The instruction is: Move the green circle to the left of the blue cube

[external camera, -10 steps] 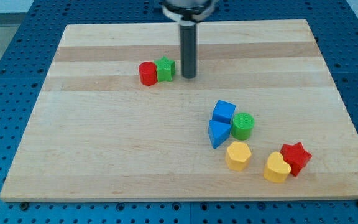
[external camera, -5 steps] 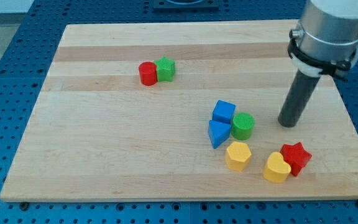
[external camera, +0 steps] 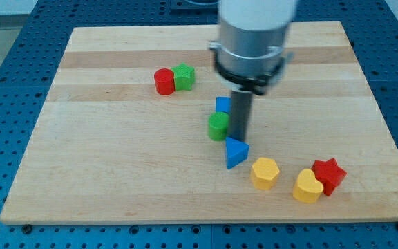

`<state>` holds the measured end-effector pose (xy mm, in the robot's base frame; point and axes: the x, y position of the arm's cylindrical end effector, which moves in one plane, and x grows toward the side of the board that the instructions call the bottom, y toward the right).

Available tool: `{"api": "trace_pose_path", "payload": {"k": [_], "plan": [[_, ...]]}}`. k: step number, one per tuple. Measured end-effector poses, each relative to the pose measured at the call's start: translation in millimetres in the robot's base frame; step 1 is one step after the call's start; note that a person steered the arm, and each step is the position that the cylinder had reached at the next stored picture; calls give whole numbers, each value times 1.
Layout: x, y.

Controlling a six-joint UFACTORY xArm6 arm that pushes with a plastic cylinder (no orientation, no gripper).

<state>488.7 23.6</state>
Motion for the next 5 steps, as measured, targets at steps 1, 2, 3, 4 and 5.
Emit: {"api": "trace_pose_path", "payload": {"k": [1, 2, 3, 4, 5], "plan": [[-25, -28], [-24, -18], [-11, 0], [-8, 30], [-12, 57]]}}
